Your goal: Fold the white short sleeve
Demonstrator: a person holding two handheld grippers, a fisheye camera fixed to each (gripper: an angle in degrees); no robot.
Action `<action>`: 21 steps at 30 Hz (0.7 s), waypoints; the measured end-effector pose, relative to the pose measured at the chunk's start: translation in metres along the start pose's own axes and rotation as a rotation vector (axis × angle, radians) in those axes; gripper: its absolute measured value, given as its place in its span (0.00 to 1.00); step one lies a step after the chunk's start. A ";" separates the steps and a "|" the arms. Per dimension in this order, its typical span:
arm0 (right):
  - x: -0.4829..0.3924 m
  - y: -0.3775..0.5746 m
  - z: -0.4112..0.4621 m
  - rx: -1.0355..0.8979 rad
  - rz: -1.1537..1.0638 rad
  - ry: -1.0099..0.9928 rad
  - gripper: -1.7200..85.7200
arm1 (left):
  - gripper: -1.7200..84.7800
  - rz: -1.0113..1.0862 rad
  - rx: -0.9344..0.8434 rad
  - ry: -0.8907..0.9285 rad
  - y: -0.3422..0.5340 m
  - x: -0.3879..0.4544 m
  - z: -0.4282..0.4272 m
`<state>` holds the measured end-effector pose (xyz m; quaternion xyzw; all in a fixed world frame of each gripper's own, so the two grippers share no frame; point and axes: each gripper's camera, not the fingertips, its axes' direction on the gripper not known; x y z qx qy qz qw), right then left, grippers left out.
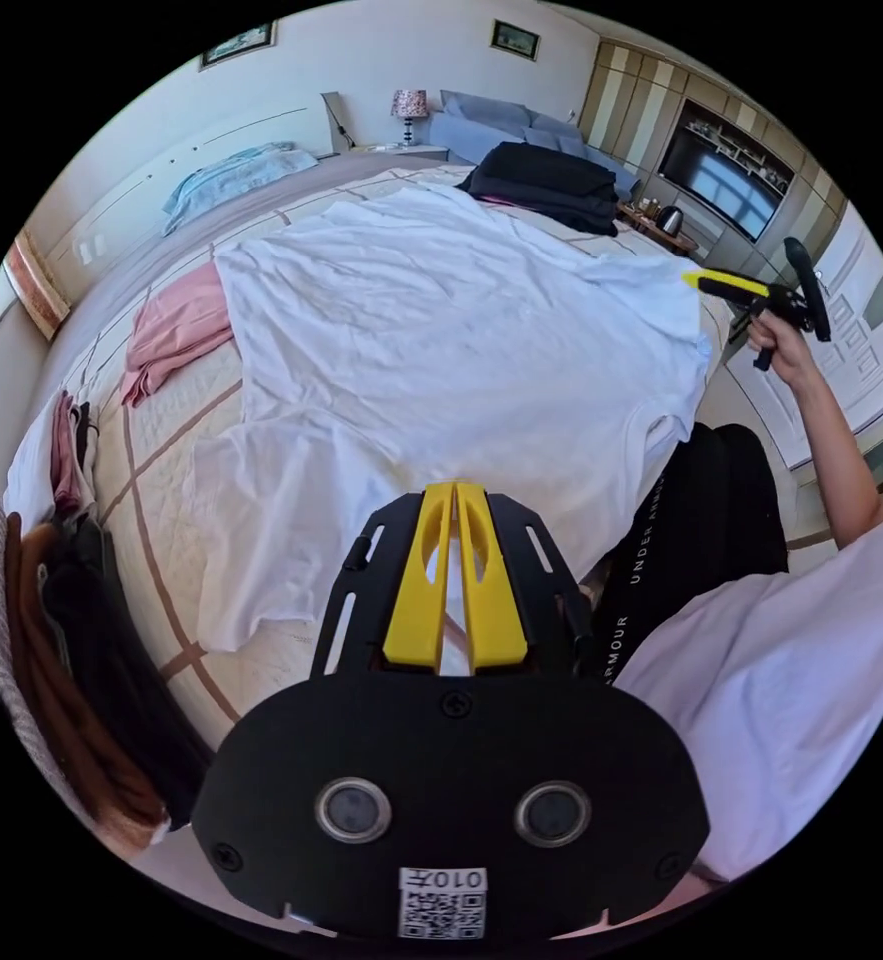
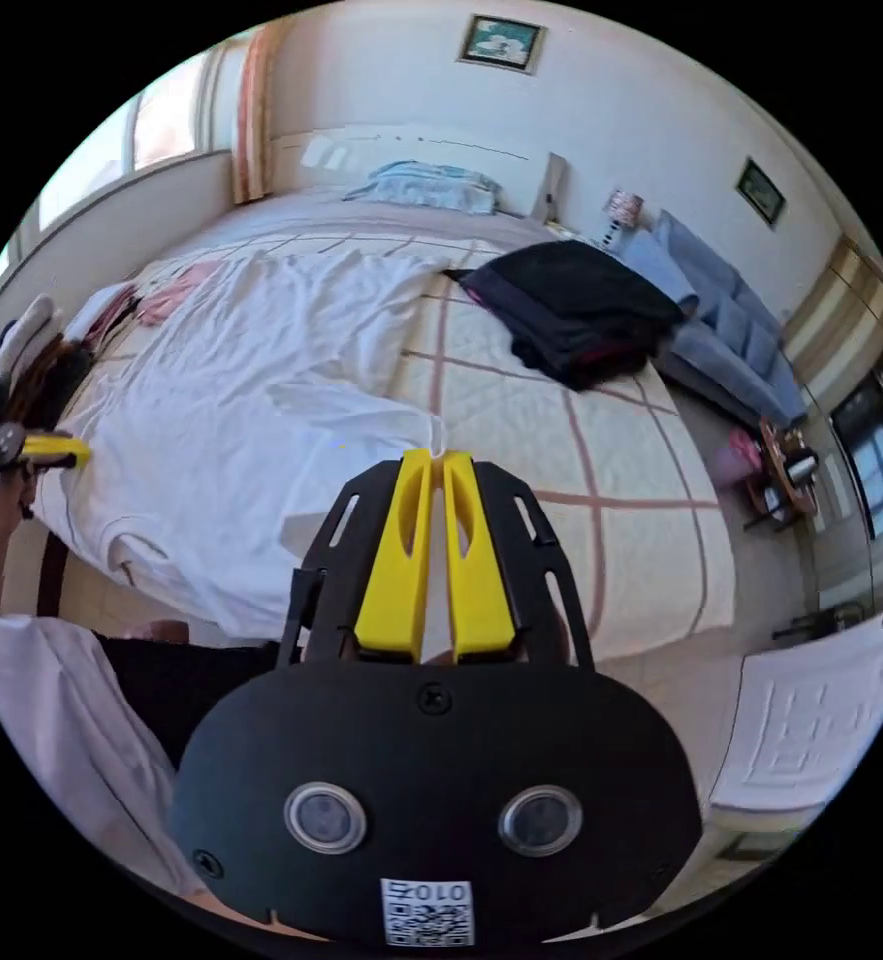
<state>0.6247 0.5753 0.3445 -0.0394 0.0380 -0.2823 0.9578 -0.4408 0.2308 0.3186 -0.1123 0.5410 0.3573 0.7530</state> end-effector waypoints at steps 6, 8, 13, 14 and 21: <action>0.118 0.045 0.052 -0.071 0.300 -0.164 0.05 | 0.02 -0.056 0.015 0.049 0.003 -0.001 0.004; 0.124 0.062 0.069 -0.046 0.373 -0.225 0.05 | 0.02 -0.065 0.021 0.059 0.003 -0.002 0.002; 0.132 0.102 0.052 0.156 0.519 -0.245 0.06 | 0.03 -0.153 0.113 0.023 0.028 -0.011 -0.030; 0.132 0.113 0.041 0.209 0.545 -0.239 0.06 | 0.04 -0.163 0.128 0.001 0.033 -0.012 -0.036; 0.056 0.129 -0.002 0.232 0.333 -0.231 0.05 | 0.10 -0.332 0.132 -0.262 0.064 -0.030 -0.062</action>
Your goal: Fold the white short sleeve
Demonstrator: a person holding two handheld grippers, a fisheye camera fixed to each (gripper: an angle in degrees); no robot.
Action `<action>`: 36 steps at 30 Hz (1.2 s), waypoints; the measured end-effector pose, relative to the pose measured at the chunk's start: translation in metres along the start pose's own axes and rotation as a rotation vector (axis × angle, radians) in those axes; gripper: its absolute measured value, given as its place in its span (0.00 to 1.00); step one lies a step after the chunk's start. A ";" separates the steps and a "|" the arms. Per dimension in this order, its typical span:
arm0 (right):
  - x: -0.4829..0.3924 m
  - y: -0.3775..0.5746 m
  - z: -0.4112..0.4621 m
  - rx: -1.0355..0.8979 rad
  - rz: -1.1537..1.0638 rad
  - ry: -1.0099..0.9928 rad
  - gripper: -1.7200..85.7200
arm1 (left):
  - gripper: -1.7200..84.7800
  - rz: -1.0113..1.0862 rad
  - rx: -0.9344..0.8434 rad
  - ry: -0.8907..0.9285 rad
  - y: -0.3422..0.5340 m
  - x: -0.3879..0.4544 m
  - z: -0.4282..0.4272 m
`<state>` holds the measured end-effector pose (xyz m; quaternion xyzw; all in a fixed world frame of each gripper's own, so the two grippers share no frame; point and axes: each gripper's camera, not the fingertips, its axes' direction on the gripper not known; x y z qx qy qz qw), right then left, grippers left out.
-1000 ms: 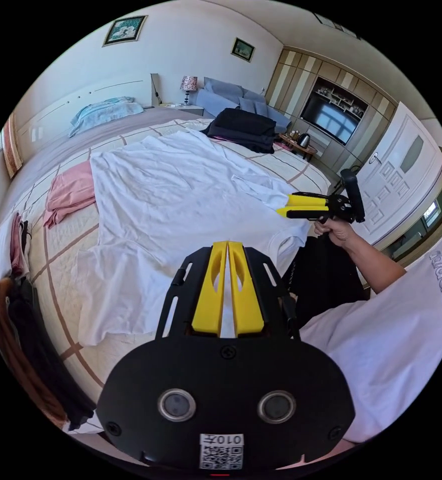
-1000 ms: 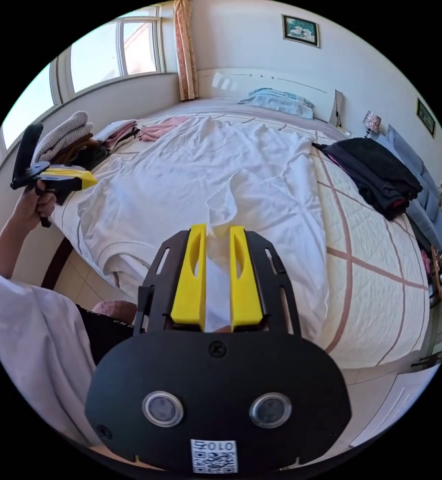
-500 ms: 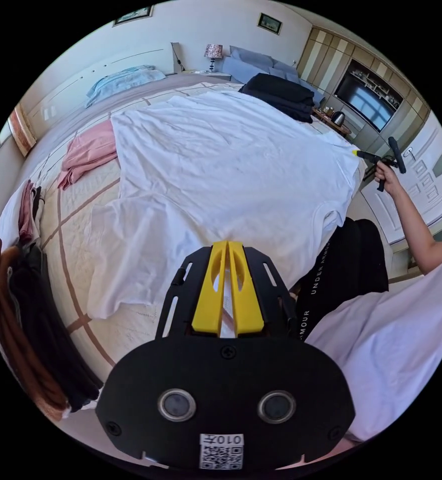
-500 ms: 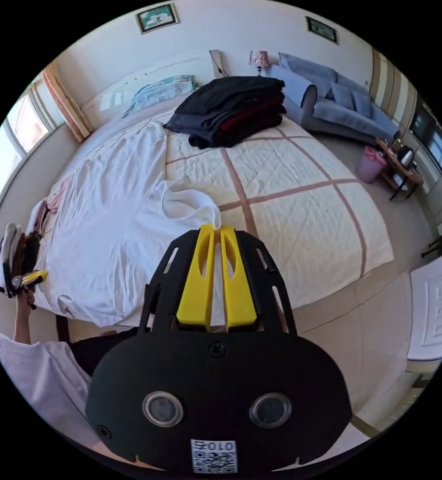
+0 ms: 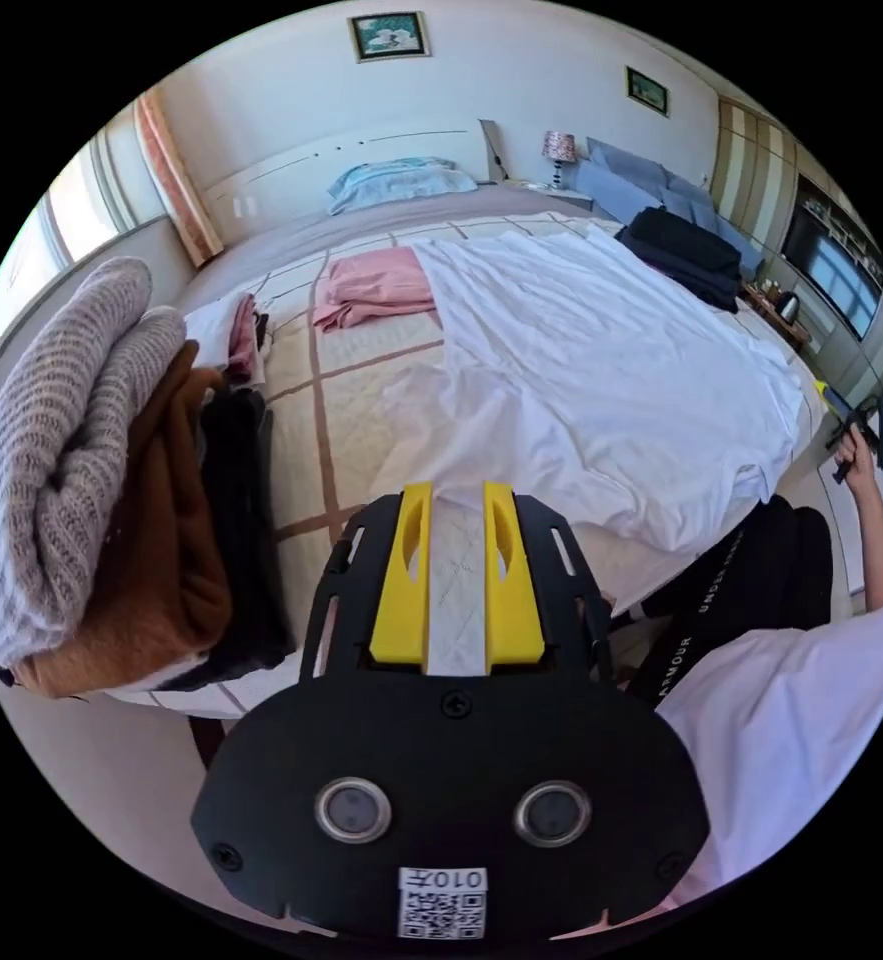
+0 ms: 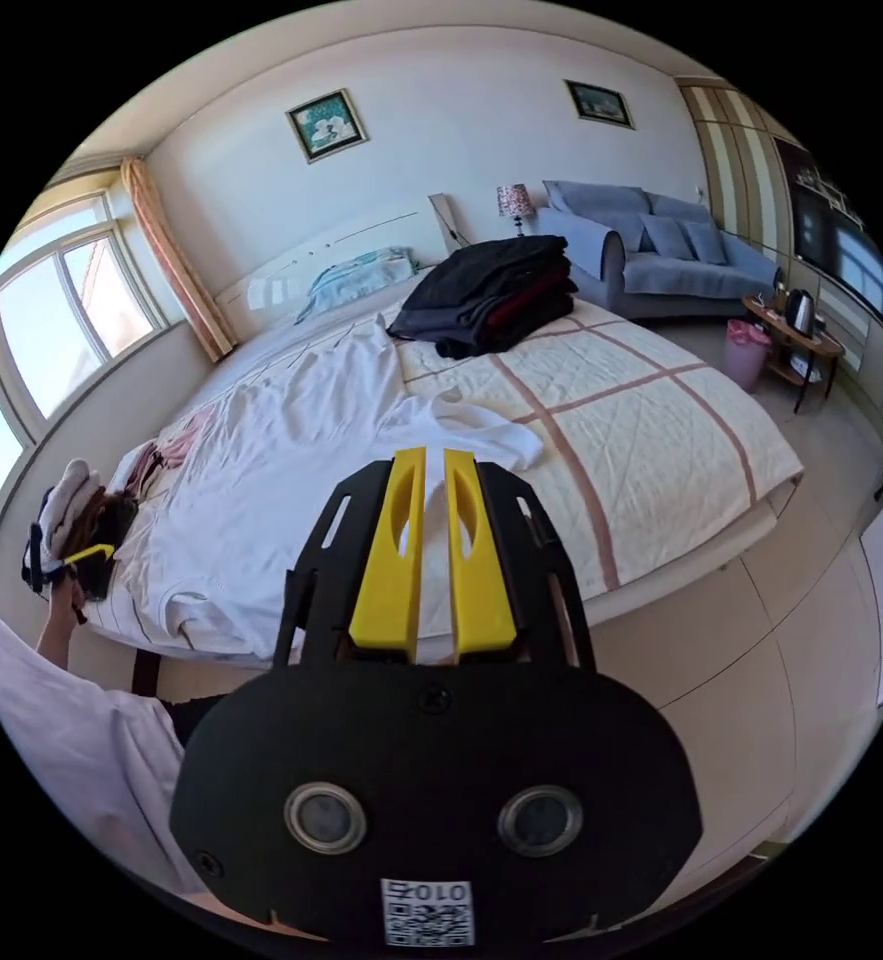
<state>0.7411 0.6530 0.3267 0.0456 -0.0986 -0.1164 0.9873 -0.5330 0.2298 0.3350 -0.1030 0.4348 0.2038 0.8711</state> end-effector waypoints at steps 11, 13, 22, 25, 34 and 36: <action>-0.165 0.049 0.021 -0.076 -0.332 -0.120 0.04 | 0.12 -0.091 -0.201 0.244 -0.124 -0.044 0.090; -0.183 0.056 0.026 -0.093 -0.382 -0.108 0.04 | 0.10 -0.057 -0.237 0.254 -0.127 -0.037 0.100; -0.224 0.070 0.054 -0.164 -0.463 -0.151 0.05 | 0.05 0.127 -0.048 0.198 -0.129 -0.015 0.042; -0.232 0.077 0.066 -0.199 -0.461 -0.168 0.05 | 0.05 0.085 -0.073 0.133 -0.129 -0.025 0.057; -0.301 0.106 0.060 -0.167 -0.665 -0.363 0.10 | 0.10 0.036 -0.086 0.157 -0.066 0.024 0.036; -0.332 0.125 0.068 -0.178 -0.760 -0.401 0.11 | 0.12 -0.008 -0.110 0.175 -0.037 0.034 0.039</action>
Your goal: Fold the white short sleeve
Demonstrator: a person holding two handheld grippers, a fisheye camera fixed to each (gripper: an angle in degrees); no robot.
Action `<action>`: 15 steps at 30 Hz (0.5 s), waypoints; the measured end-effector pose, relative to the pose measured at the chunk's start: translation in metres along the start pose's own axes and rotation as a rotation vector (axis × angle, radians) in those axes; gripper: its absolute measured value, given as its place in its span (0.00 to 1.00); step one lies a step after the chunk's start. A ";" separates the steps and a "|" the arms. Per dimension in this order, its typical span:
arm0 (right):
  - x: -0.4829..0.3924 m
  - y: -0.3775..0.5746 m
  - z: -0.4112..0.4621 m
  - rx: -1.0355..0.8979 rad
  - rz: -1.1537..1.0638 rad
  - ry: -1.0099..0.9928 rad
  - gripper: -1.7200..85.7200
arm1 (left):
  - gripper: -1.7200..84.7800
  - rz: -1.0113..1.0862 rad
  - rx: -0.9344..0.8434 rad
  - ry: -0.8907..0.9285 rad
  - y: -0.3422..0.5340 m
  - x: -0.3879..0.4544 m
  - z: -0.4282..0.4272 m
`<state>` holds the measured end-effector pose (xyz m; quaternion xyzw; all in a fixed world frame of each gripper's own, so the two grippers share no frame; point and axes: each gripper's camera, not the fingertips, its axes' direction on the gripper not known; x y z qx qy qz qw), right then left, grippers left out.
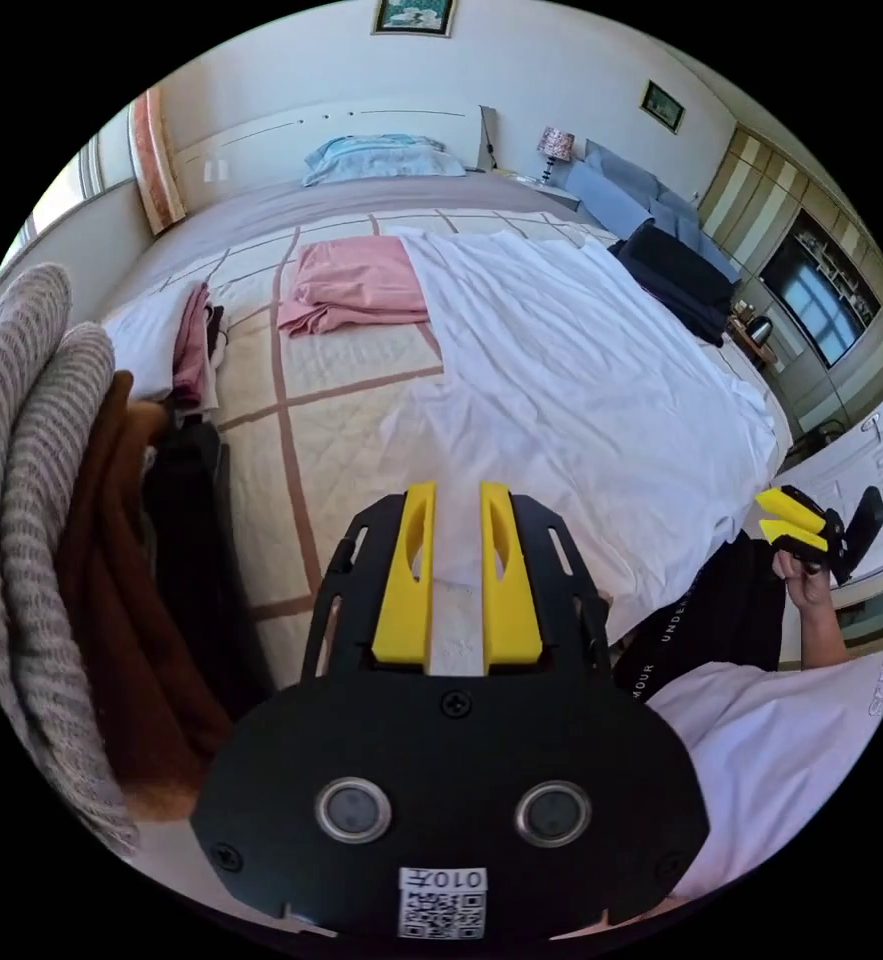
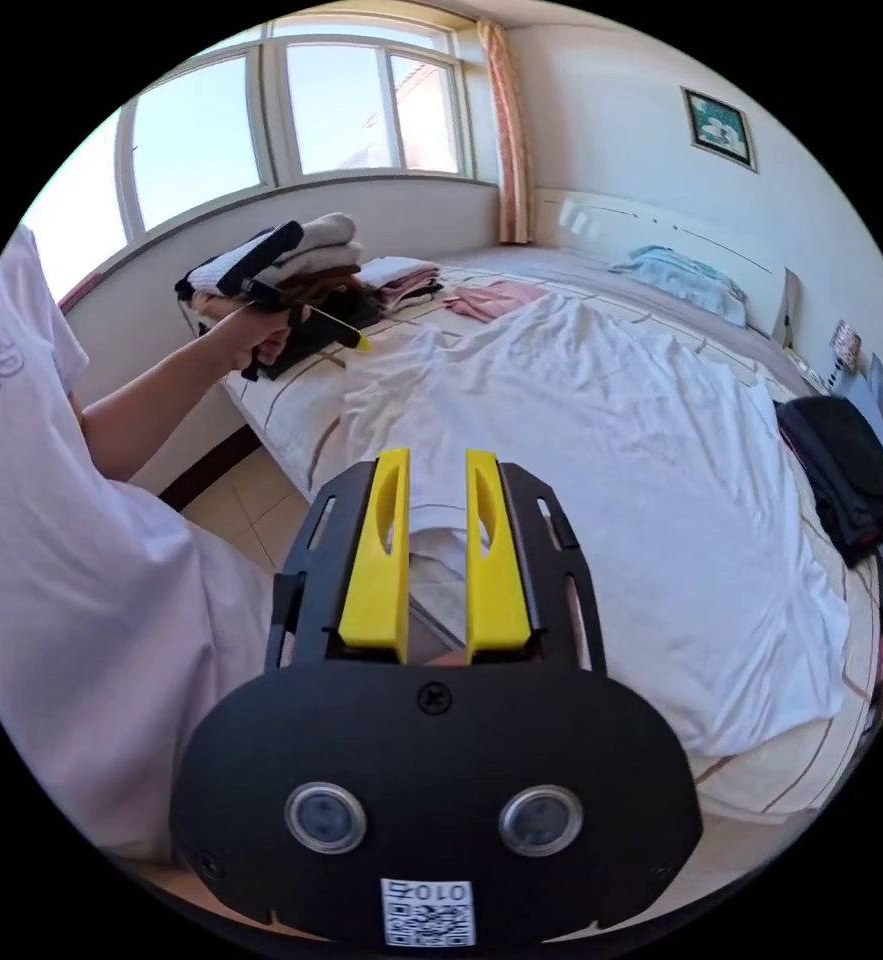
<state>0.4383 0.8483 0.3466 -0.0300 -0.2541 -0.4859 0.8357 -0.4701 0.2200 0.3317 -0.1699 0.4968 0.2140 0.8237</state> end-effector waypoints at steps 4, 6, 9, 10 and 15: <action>-0.051 -0.014 0.056 -0.082 -0.148 -0.036 0.12 | 0.17 -0.044 -0.052 -0.220 0.027 0.015 0.013; -0.068 -0.018 0.074 -0.116 -0.213 0.005 0.12 | 0.17 -0.051 -0.021 -0.248 0.026 0.020 0.010; -0.077 -0.021 0.094 -0.137 -0.228 0.085 0.12 | 0.17 -0.100 0.012 -0.244 0.022 0.014 0.015; -0.078 -0.021 0.102 -0.163 -0.234 0.088 0.12 | 0.17 -0.107 -0.025 -0.221 0.020 0.011 0.026; -0.085 -0.019 0.108 -0.176 -0.275 0.160 0.11 | 0.11 -0.119 -0.006 -0.167 0.026 0.013 0.036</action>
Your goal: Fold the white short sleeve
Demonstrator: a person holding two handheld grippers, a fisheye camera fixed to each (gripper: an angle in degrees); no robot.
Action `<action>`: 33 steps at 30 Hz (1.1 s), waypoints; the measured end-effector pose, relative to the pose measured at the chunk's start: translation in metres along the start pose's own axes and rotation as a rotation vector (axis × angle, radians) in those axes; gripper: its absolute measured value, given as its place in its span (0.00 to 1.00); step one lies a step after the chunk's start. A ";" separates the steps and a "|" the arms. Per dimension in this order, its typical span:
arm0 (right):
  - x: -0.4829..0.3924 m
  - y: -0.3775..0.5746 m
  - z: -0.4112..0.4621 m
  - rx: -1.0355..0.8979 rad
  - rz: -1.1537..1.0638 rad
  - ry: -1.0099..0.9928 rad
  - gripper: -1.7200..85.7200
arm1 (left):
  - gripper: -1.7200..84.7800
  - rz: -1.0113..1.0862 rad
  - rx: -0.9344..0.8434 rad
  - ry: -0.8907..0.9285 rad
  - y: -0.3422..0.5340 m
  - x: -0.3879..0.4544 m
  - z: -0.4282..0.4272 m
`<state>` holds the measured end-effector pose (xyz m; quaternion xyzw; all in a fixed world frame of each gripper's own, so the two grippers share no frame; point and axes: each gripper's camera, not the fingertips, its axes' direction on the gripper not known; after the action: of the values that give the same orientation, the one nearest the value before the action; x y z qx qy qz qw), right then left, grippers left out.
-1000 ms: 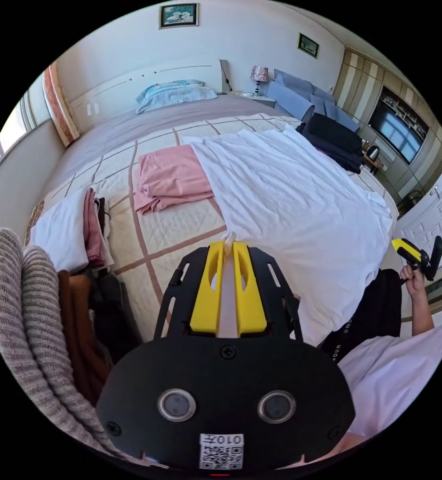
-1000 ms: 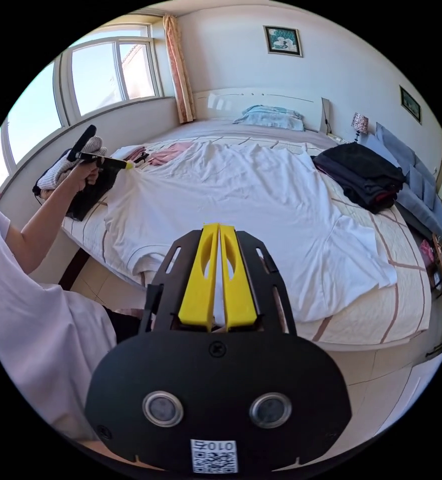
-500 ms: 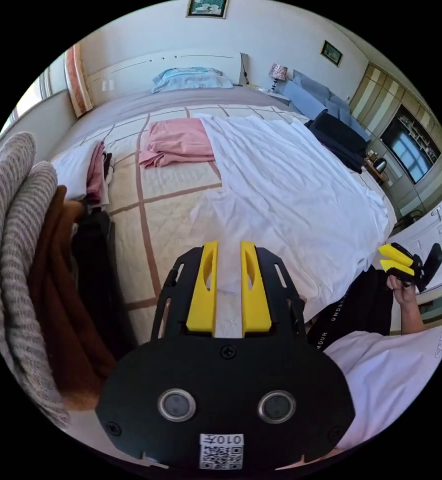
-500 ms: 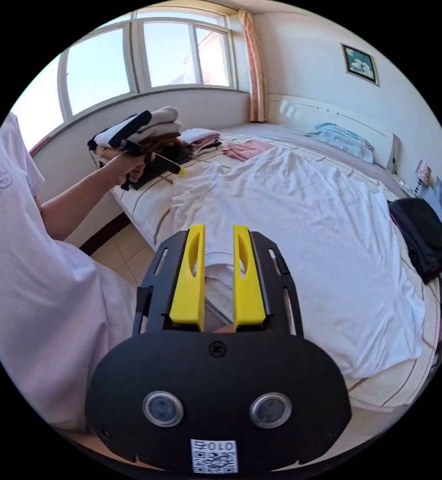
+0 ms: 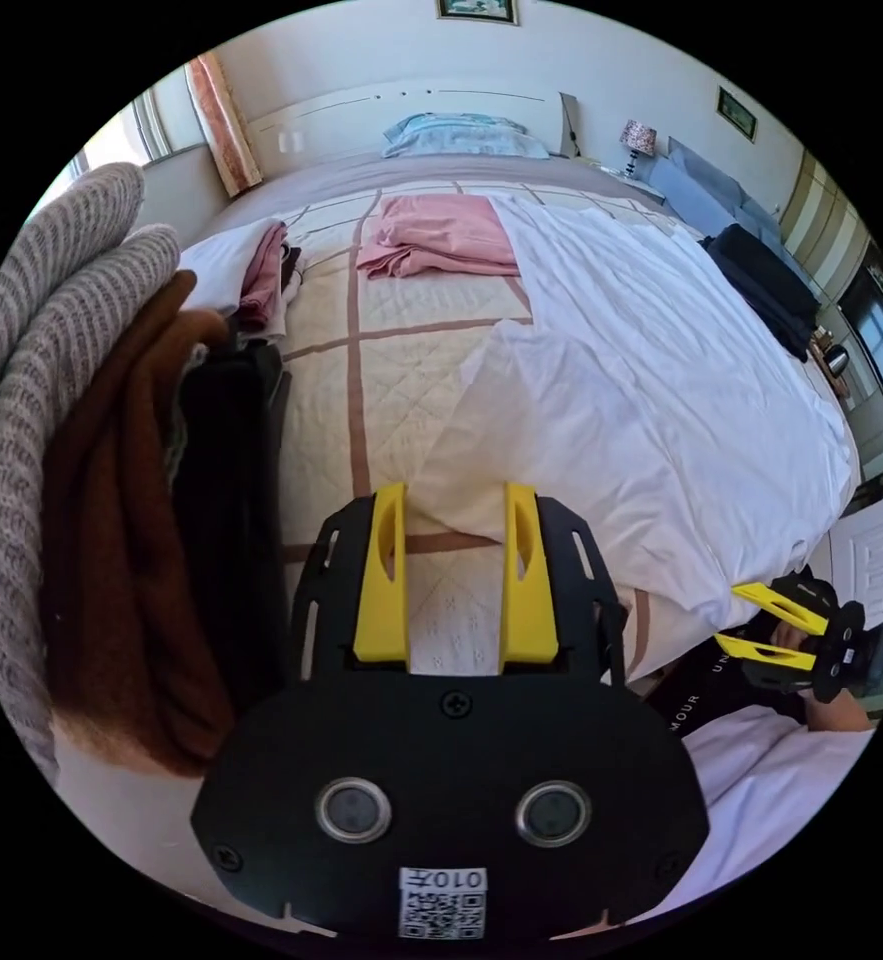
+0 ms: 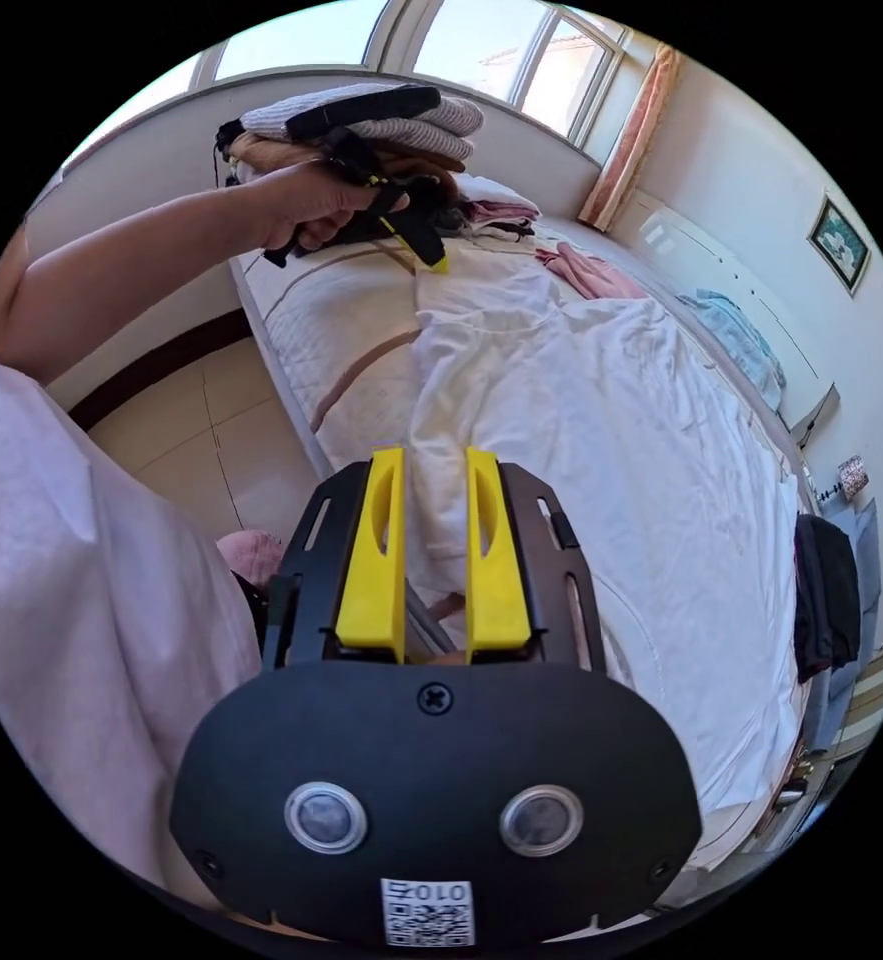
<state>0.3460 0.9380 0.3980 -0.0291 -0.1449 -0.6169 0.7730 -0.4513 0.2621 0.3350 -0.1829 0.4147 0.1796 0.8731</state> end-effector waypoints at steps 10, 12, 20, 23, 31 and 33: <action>0.034 -0.004 -0.019 0.002 0.077 -0.105 0.06 | 0.02 0.013 0.132 -0.018 0.001 -0.005 -0.027; 0.043 -0.004 -0.019 0.007 0.096 -0.147 0.06 | 0.02 0.048 0.100 -0.105 -0.003 0.003 -0.024; 0.092 0.007 0.009 -0.017 0.152 -0.276 0.07 | 0.03 0.083 -0.057 -0.201 -0.011 0.013 0.039; 0.126 0.023 -0.017 0.078 0.179 -0.431 0.08 | 0.05 0.077 -0.031 -0.214 -0.011 0.009 0.035; 0.247 0.177 -0.098 0.029 0.794 -0.104 0.10 | 0.09 0.267 -0.032 -0.042 0.025 0.043 -0.011; 0.269 0.221 -0.092 -0.017 0.957 -0.167 0.10 | 0.09 0.239 -0.070 0.255 0.033 0.038 0.008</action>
<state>0.6287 0.7153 0.4092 -0.1480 -0.1719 -0.1890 0.9554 -0.4386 0.3005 0.3047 -0.1841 0.5344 0.2718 0.7789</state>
